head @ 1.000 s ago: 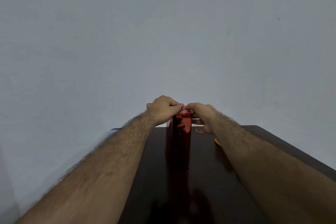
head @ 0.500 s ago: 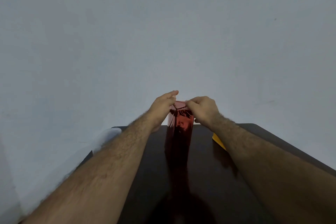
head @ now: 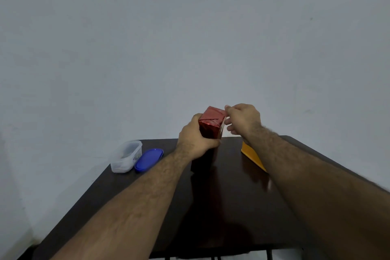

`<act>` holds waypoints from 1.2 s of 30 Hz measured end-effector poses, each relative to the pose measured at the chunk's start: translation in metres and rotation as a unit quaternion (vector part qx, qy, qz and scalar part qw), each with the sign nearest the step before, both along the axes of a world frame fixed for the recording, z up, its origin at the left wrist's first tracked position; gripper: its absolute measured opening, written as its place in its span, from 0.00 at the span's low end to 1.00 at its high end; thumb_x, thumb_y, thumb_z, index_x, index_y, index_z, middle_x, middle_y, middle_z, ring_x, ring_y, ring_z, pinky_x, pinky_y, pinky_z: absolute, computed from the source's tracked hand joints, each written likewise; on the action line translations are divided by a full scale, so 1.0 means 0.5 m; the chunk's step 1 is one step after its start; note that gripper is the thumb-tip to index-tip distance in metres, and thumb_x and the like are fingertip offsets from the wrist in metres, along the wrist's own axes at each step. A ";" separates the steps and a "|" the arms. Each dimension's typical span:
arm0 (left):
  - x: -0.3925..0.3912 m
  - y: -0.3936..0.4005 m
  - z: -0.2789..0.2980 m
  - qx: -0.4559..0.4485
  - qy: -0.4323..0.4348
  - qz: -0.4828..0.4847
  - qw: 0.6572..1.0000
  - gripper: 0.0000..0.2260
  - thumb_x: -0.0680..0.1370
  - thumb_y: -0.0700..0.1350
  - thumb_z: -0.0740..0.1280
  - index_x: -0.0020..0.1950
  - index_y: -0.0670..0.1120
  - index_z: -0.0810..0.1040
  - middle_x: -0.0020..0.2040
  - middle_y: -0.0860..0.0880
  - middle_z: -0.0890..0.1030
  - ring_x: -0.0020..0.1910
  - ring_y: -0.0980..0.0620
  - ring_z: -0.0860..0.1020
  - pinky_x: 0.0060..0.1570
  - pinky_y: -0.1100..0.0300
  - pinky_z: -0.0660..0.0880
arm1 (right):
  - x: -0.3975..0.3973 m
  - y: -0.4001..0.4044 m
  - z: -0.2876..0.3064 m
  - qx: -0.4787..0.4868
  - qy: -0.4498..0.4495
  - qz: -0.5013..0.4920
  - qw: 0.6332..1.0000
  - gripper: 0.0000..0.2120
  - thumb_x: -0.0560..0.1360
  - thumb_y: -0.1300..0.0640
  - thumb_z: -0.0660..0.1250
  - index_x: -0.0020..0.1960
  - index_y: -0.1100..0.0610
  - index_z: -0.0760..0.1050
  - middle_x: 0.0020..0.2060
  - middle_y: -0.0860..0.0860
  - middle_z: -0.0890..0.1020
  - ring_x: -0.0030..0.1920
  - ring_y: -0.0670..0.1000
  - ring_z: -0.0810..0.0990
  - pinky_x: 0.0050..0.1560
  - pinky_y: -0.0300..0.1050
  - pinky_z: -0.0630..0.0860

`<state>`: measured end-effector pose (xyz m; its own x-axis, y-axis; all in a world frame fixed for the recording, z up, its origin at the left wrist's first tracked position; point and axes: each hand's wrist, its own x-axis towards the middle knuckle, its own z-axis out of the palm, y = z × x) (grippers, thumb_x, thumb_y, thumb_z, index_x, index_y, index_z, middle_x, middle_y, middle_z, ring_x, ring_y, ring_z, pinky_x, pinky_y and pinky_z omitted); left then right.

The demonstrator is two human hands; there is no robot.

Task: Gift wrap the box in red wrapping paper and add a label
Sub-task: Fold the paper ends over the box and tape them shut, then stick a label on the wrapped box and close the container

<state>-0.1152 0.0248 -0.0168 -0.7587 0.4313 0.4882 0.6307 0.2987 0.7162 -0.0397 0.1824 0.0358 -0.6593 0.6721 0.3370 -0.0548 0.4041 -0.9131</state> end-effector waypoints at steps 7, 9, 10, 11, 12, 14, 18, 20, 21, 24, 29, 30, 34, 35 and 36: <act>-0.008 -0.067 -0.027 -0.193 0.067 -0.172 0.964 0.50 0.66 0.30 0.78 0.83 0.59 0.67 0.80 0.58 0.68 0.80 0.60 0.64 0.76 0.66 0.64 | 0.046 0.005 -0.048 -0.036 -0.194 0.043 0.979 0.26 0.76 0.34 0.70 0.59 0.55 0.79 0.50 0.51 0.84 0.48 0.53 0.85 0.41 0.48 0.82; -0.006 -0.075 -0.043 -0.269 0.108 -0.183 0.939 0.50 0.68 0.29 0.76 0.84 0.61 0.65 0.83 0.60 0.63 0.83 0.62 0.54 0.83 0.55 0.58 | 0.054 0.000 -0.086 0.002 -0.253 0.045 0.967 0.21 0.74 0.40 0.76 0.56 0.55 0.81 0.45 0.51 0.84 0.42 0.52 0.83 0.38 0.45 0.79; -0.008 -0.076 -0.049 -0.306 0.128 -0.188 0.924 0.49 0.69 0.28 0.74 0.84 0.61 0.65 0.84 0.60 0.62 0.84 0.61 0.51 0.84 0.50 0.55 | 0.055 -0.002 -0.104 0.013 -0.271 0.044 0.961 0.19 0.74 0.43 0.77 0.55 0.55 0.81 0.42 0.51 0.83 0.40 0.51 0.81 0.38 0.45 0.78; -0.005 -0.079 -0.058 -0.342 0.141 -0.195 0.908 0.49 0.70 0.28 0.73 0.84 0.61 0.64 0.85 0.59 0.61 0.85 0.59 0.50 0.85 0.48 0.52 | 0.053 -0.001 -0.128 0.005 -0.286 0.051 0.957 0.17 0.73 0.45 0.78 0.55 0.55 0.81 0.41 0.51 0.83 0.39 0.51 0.81 0.39 0.45 0.79; -0.006 -0.082 -0.064 -0.367 0.154 -0.199 0.896 0.48 0.71 0.28 0.72 0.84 0.62 0.63 0.85 0.58 0.61 0.85 0.57 0.50 0.85 0.49 0.51 | 0.051 -0.002 -0.145 -0.007 -0.294 0.065 0.954 0.16 0.73 0.48 0.78 0.55 0.56 0.82 0.41 0.52 0.84 0.38 0.51 0.81 0.41 0.46 0.81; -0.009 -0.091 -0.080 -0.385 0.150 -0.214 0.885 0.45 0.72 0.32 0.73 0.82 0.63 0.63 0.81 0.55 0.68 0.83 0.54 0.60 0.82 0.52 0.59 | 0.050 -0.004 -0.180 -0.033 -0.297 0.093 0.950 0.14 0.73 0.51 0.78 0.56 0.57 0.83 0.44 0.55 0.88 0.40 0.53 0.83 0.45 0.49 0.83; -0.022 -0.108 -0.119 -0.225 -0.036 -0.246 0.942 0.33 0.67 0.39 0.71 0.71 0.57 0.74 0.68 0.52 0.79 0.64 0.52 0.80 0.58 0.57 0.79 | 0.052 -0.006 -0.209 -0.077 -0.264 0.092 0.957 0.22 0.66 0.44 0.76 0.55 0.55 0.81 0.43 0.54 0.83 0.37 0.53 0.79 0.40 0.49 0.82; -0.022 -0.100 -0.127 -0.023 -0.121 -0.195 0.973 0.30 0.67 0.42 0.70 0.69 0.56 0.78 0.72 0.52 0.78 0.67 0.53 0.78 0.57 0.56 0.78 | 0.039 0.003 -0.216 -0.120 -0.210 0.075 0.968 0.27 0.65 0.36 0.72 0.53 0.56 0.79 0.39 0.50 0.79 0.35 0.52 0.76 0.38 0.48 0.76; -0.021 -0.091 -0.126 0.049 -0.138 -0.149 0.978 0.30 0.70 0.46 0.71 0.72 0.56 0.77 0.76 0.53 0.76 0.72 0.54 0.75 0.62 0.56 0.77 | 0.030 0.009 -0.217 -0.139 -0.182 0.069 0.971 0.30 0.65 0.32 0.71 0.54 0.54 0.77 0.38 0.48 0.77 0.35 0.51 0.74 0.38 0.48 0.75; -0.032 -0.062 -0.130 0.093 -0.241 -0.047 0.965 0.41 0.78 0.67 0.67 0.86 0.52 0.59 0.85 0.52 0.62 0.82 0.49 0.63 0.77 0.45 0.64 | 0.001 0.014 -0.210 -0.173 -0.124 0.129 0.969 0.36 0.77 0.30 0.65 0.74 0.55 0.71 0.54 0.43 0.78 0.54 0.50 0.79 0.65 0.57 0.77; -0.071 -0.015 -0.185 0.053 -0.361 -0.038 0.930 0.33 0.84 0.67 0.59 0.84 0.51 0.64 0.78 0.47 0.74 0.73 0.45 0.77 0.73 0.44 0.72 | -0.047 0.001 -0.229 -0.249 -0.114 0.232 0.933 0.30 0.85 0.36 0.56 0.69 0.60 0.77 0.65 0.59 0.80 0.62 0.58 0.82 0.69 0.56 0.74; -0.069 -0.012 -0.187 0.064 -0.358 -0.046 0.930 0.27 0.86 0.63 0.59 0.81 0.50 0.68 0.71 0.47 0.80 0.66 0.46 0.81 0.65 0.48 0.78 | -0.050 -0.004 -0.233 -0.247 -0.115 0.230 0.934 0.27 0.85 0.37 0.57 0.61 0.59 0.80 0.55 0.57 0.83 0.49 0.57 0.85 0.57 0.53 0.81; -0.089 0.002 -0.193 0.088 -0.361 -0.064 0.926 0.21 0.87 0.53 0.62 0.80 0.52 0.69 0.62 0.46 0.85 0.54 0.47 0.86 0.48 0.55 0.82 | -0.067 0.002 -0.255 -0.237 -0.095 0.202 0.945 0.16 0.86 0.45 0.60 0.59 0.57 0.79 0.45 0.55 0.84 0.41 0.56 0.84 0.41 0.48 0.82; -0.096 0.004 -0.196 0.089 -0.364 -0.062 0.925 0.22 0.87 0.53 0.63 0.82 0.52 0.67 0.63 0.46 0.85 0.53 0.48 0.86 0.47 0.56 0.82 | -0.070 0.008 -0.261 -0.244 -0.088 0.200 0.945 0.13 0.86 0.47 0.61 0.57 0.56 0.78 0.43 0.54 0.83 0.40 0.55 0.84 0.40 0.48 0.82; -0.097 0.006 -0.194 0.092 -0.366 -0.061 0.924 0.23 0.87 0.53 0.63 0.83 0.53 0.66 0.64 0.46 0.84 0.53 0.48 0.86 0.48 0.55 0.82 | -0.071 0.011 -0.265 -0.253 -0.083 0.201 0.943 0.12 0.86 0.48 0.61 0.55 0.55 0.77 0.42 0.54 0.83 0.39 0.54 0.84 0.39 0.47 0.82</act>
